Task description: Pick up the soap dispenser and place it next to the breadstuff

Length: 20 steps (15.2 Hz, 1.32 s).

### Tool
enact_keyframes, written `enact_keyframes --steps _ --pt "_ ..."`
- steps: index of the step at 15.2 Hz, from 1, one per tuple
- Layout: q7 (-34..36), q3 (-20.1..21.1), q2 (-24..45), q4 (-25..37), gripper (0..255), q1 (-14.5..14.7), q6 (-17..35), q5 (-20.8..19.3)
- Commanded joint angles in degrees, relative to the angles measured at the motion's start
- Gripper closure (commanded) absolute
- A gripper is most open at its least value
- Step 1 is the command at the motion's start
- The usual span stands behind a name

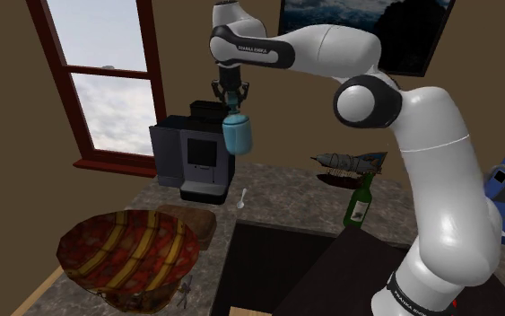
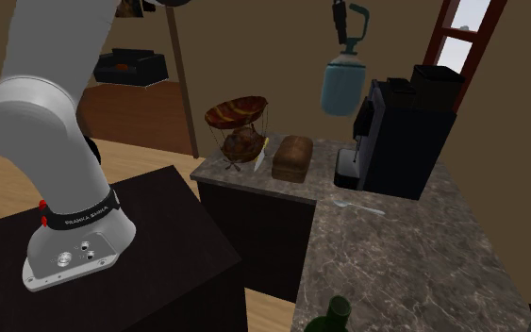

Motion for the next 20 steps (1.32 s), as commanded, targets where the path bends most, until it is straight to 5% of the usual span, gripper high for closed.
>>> enact_keyframes --steps 1,3,7,20 --pt "-1.2 -1.0 13.1 22.6 255 3.8 -9.3 -0.9" --pt "0.3 -0.6 8.0 11.8 255 2.7 -3.9 -0.6" --pt "1.8 -0.3 4.6 2.8 255 1.7 1.4 -0.6" --pt "5.0 -0.2 1.5 -12.4 255 0.3 13.1 -1.1"
